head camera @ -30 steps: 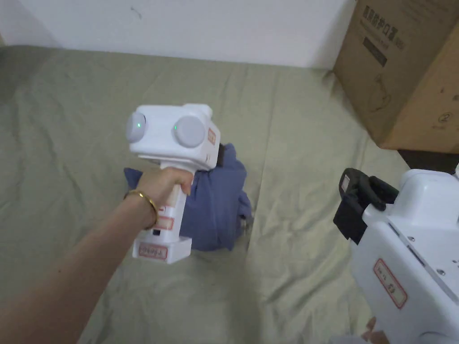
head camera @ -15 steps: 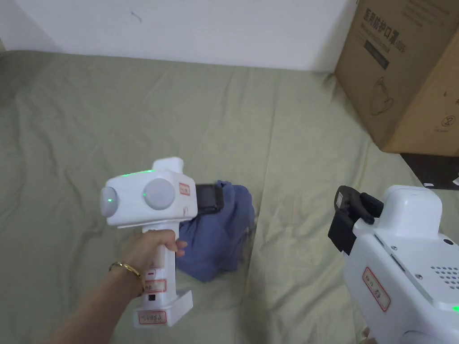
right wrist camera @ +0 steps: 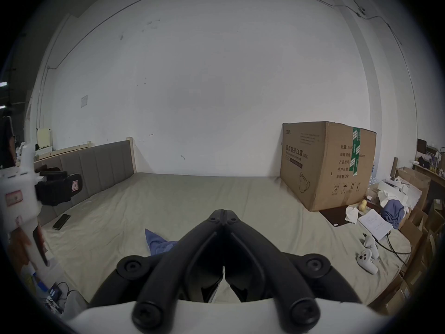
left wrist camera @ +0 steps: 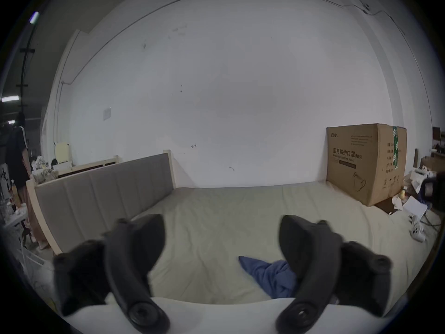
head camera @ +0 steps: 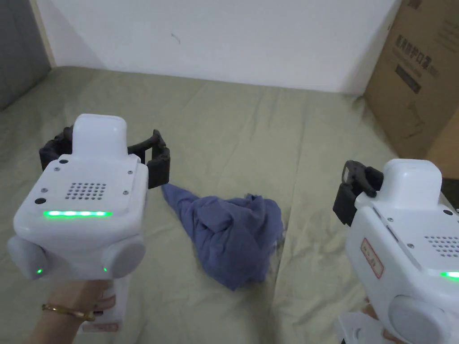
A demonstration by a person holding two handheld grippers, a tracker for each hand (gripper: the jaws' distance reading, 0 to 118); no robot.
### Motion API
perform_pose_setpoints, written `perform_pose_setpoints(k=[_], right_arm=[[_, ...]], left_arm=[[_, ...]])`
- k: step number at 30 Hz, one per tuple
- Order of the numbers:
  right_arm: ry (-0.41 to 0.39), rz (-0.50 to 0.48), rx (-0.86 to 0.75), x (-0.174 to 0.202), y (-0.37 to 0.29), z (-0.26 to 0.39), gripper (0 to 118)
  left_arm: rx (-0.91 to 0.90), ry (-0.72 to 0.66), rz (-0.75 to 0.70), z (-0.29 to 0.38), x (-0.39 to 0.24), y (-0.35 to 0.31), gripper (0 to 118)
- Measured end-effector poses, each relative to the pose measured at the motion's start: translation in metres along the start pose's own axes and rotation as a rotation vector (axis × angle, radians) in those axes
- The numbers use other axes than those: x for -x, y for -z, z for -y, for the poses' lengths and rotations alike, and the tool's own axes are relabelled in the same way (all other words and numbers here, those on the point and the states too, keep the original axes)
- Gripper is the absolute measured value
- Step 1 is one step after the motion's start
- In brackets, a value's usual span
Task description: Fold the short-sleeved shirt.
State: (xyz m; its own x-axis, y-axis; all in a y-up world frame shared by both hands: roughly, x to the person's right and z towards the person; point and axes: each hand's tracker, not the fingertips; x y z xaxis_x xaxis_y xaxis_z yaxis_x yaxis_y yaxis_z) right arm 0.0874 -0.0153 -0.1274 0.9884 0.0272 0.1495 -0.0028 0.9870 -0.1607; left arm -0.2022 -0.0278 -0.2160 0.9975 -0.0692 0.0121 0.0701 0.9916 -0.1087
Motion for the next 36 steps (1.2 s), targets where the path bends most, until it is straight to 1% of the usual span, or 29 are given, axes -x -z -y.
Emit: perform_pose_setpoints(k=[1, 2, 3, 5, 6, 8, 11, 19, 22, 23, 24, 25, 26, 27, 28, 30, 33, 35, 36], right_arm=[[-0.002, -0.002, -0.002, 0.002, 0.000, 0.000, 0], [-0.002, -0.004, -0.004, 0.004, 0.001, 0.001, 0], [0.000, -0.006, -0.003, 0.006, 0.000, 0.002, 0], [0.010, -0.019, 0.007, 0.008, 0.000, 0.006, 0], [0.012, -0.025, 0.013, 0.009, -0.001, 0.008, 0], [0.011, -0.030, 0.025, 0.011, -0.003, 0.013, 0], [0.013, -0.039, 0.042, 0.014, -0.004, 0.020, 0], [0.011, -0.049, 0.081, 0.017, 0.003, 0.029, 0], [0.010, -0.041, 0.085, 0.016, 0.009, 0.028, 0], [0.012, -0.036, 0.085, 0.015, 0.011, 0.028, 0], [0.014, -0.035, 0.087, 0.014, 0.014, 0.028, 0], [0.017, -0.032, 0.089, 0.012, 0.017, 0.027, 0], [0.018, -0.028, 0.091, 0.011, 0.020, 0.027, 0], [0.018, -0.025, 0.093, 0.009, 0.023, 0.027, 0], [0.017, -0.023, 0.095, 0.008, 0.026, 0.027, 0], [0.015, -0.022, 0.098, 0.005, 0.033, 0.028, 0], [0.013, -0.020, 0.113, 0.001, 0.047, 0.032, 0], [0.021, -0.020, 0.131, -0.002, 0.056, 0.035, 0], [0.024, -0.018, 0.138, -0.003, 0.059, 0.037, 0]], left_arm=[[-0.001, 0.007, -0.004, 0.004, 0.001, -0.005, 69], [0.005, 0.011, -0.007, 0.007, 0.001, -0.008, 44], [0.026, 0.015, 0.000, 0.010, 0.003, -0.010, 30], [0.075, -0.027, 0.042, 0.017, 0.006, -0.014, 7], [0.088, -0.042, 0.041, 0.020, 0.006, -0.015, 0], [0.096, -0.052, 0.024, 0.026, 0.005, -0.017, 0], [0.141, -0.049, 0.042, 0.034, 0.005, -0.015, 0], [0.172, -0.054, 0.068, 0.039, -0.002, -0.010, 0], [0.193, -0.082, 0.083, 0.038, -0.003, -0.001, 0], [0.201, -0.087, 0.085, 0.037, -0.003, 0.004, 7], [0.209, -0.092, 0.091, 0.036, -0.003, 0.011, 23], [0.229, -0.095, 0.097, 0.034, -0.004, 0.019, 50], [0.281, -0.089, 0.111, 0.034, -0.006, 0.028, 91], [0.314, -0.095, 0.124, 0.033, -0.008, 0.041, 112], [0.329, -0.107, 0.130, 0.033, -0.009, 0.053, 118], [0.380, -0.092, 0.149, 0.030, -0.013, 0.079, 118], [0.537, -0.146, 0.205, 0.035, -0.020, 0.145, 118], [0.702, -0.110, 0.190, 0.043, -0.028, 0.192, 118], [0.756, -0.119, 0.180, 0.048, -0.032, 0.213, 118]])
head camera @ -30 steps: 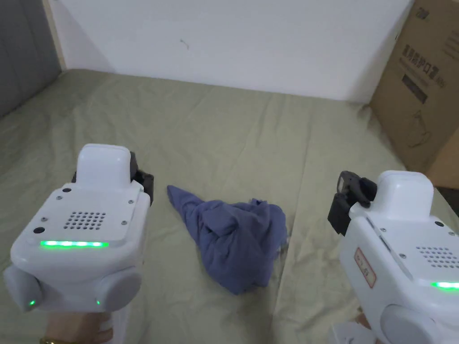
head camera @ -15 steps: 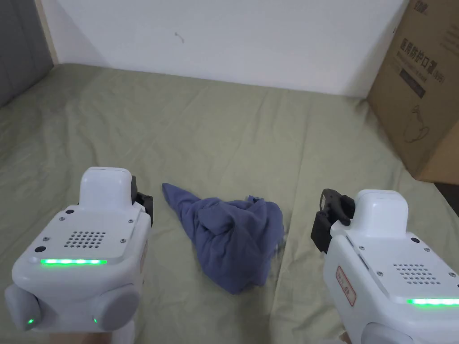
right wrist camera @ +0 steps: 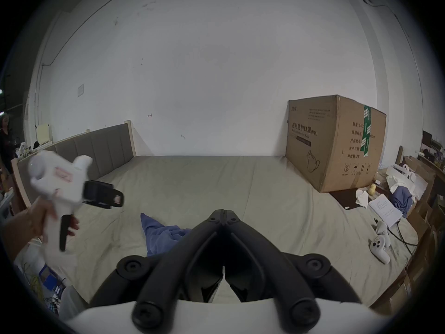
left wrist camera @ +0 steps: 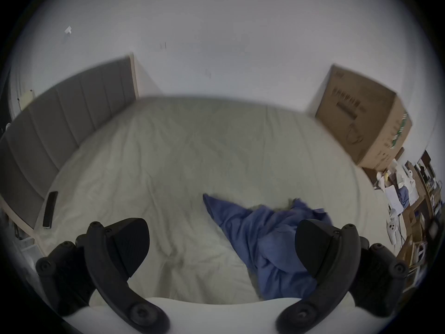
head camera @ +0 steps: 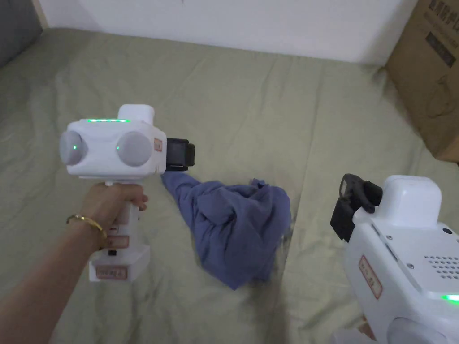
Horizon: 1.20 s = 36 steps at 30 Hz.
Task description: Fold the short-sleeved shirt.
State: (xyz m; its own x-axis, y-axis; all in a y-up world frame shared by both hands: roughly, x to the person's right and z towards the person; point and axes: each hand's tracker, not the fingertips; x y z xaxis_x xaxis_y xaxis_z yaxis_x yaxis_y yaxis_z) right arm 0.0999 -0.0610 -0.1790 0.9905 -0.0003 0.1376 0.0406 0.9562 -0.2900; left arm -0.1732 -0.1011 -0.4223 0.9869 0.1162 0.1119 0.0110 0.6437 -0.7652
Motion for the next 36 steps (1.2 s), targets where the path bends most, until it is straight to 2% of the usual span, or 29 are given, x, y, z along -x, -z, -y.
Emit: perform_pose_setpoints(k=[4, 8, 11, 12, 13, 14, 16, 17, 18, 19, 25, 27, 28, 29, 30, 31, 32, 33, 36], right_arm=[[-0.008, 0.005, 0.047, -0.006, 0.017, 0.007, 0], [-0.009, 0.002, 0.088, -0.015, 0.033, 0.014, 0], [-0.016, -0.002, 0.117, -0.022, 0.045, 0.020, 0], [-0.014, 0.001, 0.125, -0.024, 0.049, 0.022, 0], [-0.011, 0.006, 0.138, -0.026, 0.053, 0.025, 0], [-0.008, 0.010, 0.149, -0.028, 0.056, 0.027, 0], [0.008, 0.008, 0.173, -0.031, 0.062, 0.032, 0], [0.016, 0.008, 0.182, -0.032, 0.064, 0.034, 0], [0.019, 0.008, 0.193, -0.033, 0.065, 0.035, 0], [0.019, 0.009, 0.202, -0.033, 0.067, 0.036, 0], [0.030, 0.028, 0.258, -0.038, 0.074, 0.026, 1], [0.055, 0.021, 0.314, -0.039, 0.078, 0.018, 17], [0.073, 0.010, 0.335, -0.040, 0.080, 0.016, 37], [0.085, 0.002, 0.345, -0.040, 0.081, 0.014, 79], [0.085, -0.012, 0.380, -0.039, 0.084, 0.013, 106], [0.082, -0.022, 0.418, -0.038, 0.088, 0.013, 118], [0.074, -0.029, 0.443, -0.036, 0.091, 0.014, 113], [0.078, -0.045, 0.418, -0.032, 0.087, 0.013, 114], [0.035, -0.052, 0.492, -0.020, 0.106, 0.018, 118]], left_arm=[[0.242, -0.058, 0.006, -0.022, 0.000, 0.078, 118], [0.307, -0.147, -0.111, -0.021, 0.001, 0.133, 116], [0.337, -0.117, -0.194, -0.013, -0.002, 0.160, 110], [0.345, -0.096, -0.208, -0.011, -0.004, 0.166, 105], [0.346, -0.075, -0.202, -0.008, -0.006, 0.171, 94], [0.345, -0.066, -0.195, -0.005, -0.009, 0.173, 76], [0.326, -0.056, -0.156, -0.002, -0.015, 0.169, 57], [0.308, -0.032, -0.147, -0.002, -0.020, 0.166, 39], [0.302, 0.005, -0.126, -0.004, -0.022, 0.164, 16], [0.288, 0.041, -0.163, -0.006, -0.027, 0.159, 2], [0.142, -0.025, -0.022, -0.021, -0.020, 0.101, 2], [0.097, -0.034, 0.002, -0.025, -0.013, 0.079, 2], [0.069, -0.035, 0.014, -0.025, -0.011, 0.067, 2], [0.049, -0.037, 0.024, -0.025, -0.009, 0.058, 2], [0.036, -0.041, 0.028, -0.025, -0.005, 0.050, 2], [0.016, -0.048, 0.036, -0.024, -0.003, 0.041, 2], [0.004, -0.052, 0.038, -0.023, -0.001, 0.034, 2], [-0.005, -0.053, 0.043, -0.021, 0.001, 0.026, 2], [-0.021, -0.053, 0.062, -0.015, 0.008, 0.015, 2]])
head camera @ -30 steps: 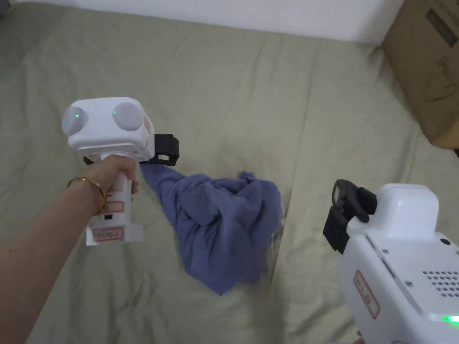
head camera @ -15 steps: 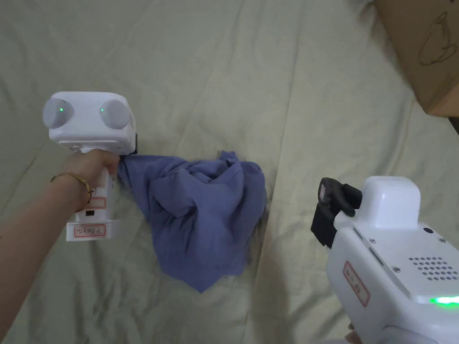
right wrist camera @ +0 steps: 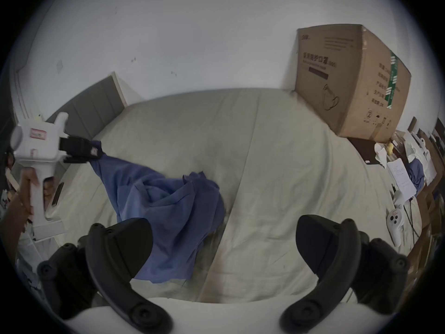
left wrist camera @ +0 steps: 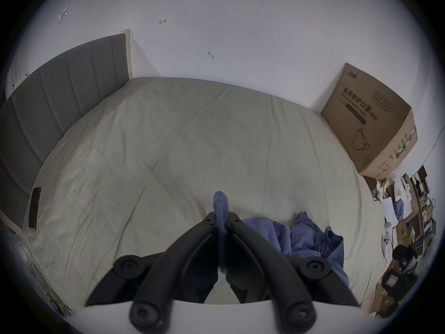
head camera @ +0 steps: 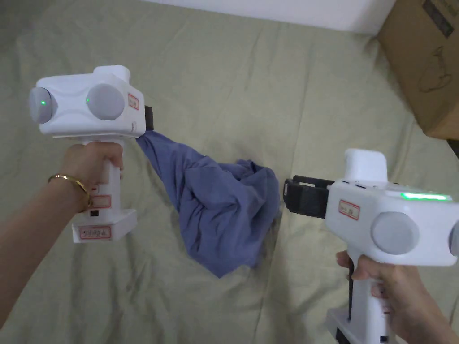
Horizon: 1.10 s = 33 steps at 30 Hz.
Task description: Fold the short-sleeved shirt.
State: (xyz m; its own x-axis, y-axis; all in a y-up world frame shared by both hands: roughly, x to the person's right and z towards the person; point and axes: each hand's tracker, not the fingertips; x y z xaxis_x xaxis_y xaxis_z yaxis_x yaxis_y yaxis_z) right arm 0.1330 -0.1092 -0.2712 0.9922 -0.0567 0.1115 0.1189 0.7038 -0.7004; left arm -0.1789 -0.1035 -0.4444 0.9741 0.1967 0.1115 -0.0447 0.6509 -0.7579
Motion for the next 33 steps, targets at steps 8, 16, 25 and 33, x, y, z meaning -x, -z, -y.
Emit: perform_pose_setpoints(k=[8, 16, 25, 33], right_arm=[[0.120, 0.058, 0.261, 0.003, 0.100, -0.010, 115], [0.129, 0.026, 0.319, 0.016, 0.139, -0.018, 72], [0.211, -0.078, 0.415, 0.011, 0.168, -0.020, 5], [0.175, -0.183, 0.216, -0.022, 0.072, -0.057, 4]], left_arm=[[0.029, 0.013, -0.028, 0.026, 0.016, 0.001, 2], [0.095, 0.031, -0.075, 0.044, 0.029, 0.023, 2], [0.157, -0.006, -0.085, 0.054, 0.039, 0.041, 2], [0.051, -0.142, -0.023, 0.033, 0.049, -0.009, 2]])
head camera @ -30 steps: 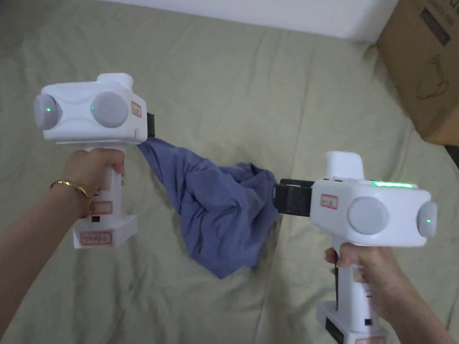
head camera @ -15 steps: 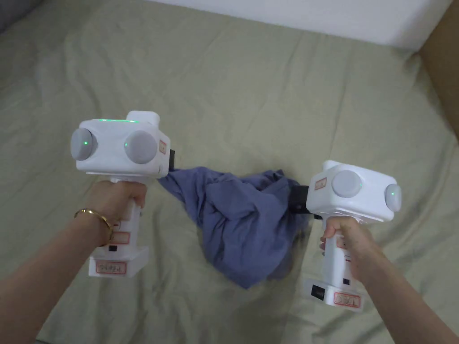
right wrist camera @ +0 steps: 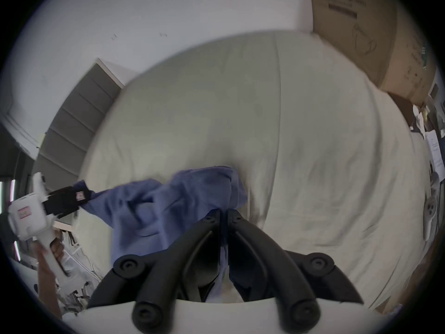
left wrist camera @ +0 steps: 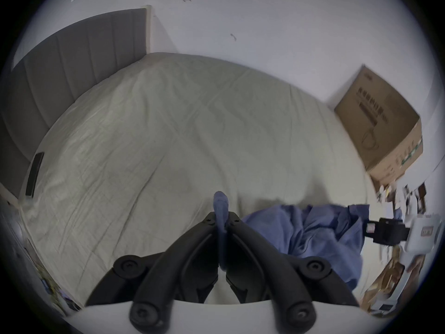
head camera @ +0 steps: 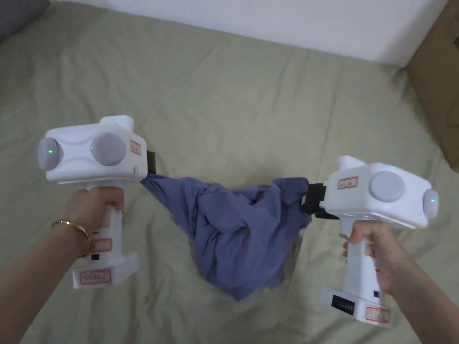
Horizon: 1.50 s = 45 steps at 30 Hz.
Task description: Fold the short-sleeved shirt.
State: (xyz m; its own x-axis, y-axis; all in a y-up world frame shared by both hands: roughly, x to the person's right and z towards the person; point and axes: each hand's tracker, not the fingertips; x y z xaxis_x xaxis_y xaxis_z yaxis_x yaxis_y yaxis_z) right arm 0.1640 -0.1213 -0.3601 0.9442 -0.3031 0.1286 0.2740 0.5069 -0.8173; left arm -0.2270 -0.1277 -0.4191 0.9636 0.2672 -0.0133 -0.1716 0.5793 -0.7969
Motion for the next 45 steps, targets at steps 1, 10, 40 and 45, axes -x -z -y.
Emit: perform_pose_setpoints(k=[1, 10, 40, 45], right_arm=[[0.003, -0.017, -0.042, -0.002, -0.020, -0.001, 4], [-0.037, -0.026, -0.351, -0.018, -0.192, 0.018, 4], [-0.020, 0.110, -0.725, 0.017, -0.351, -0.094, 0], [0.008, 0.242, -0.772, 0.021, -0.339, -0.149, 0]], left_arm=[[-0.037, -0.018, 0.004, -0.002, 0.001, -0.013, 2], [-0.325, 0.005, 0.048, -0.029, 0.013, -0.148, 2], [-0.701, -0.032, 0.007, -0.171, -0.002, -0.279, 2], [-0.744, -0.080, -0.068, -0.222, -0.016, -0.264, 2]])
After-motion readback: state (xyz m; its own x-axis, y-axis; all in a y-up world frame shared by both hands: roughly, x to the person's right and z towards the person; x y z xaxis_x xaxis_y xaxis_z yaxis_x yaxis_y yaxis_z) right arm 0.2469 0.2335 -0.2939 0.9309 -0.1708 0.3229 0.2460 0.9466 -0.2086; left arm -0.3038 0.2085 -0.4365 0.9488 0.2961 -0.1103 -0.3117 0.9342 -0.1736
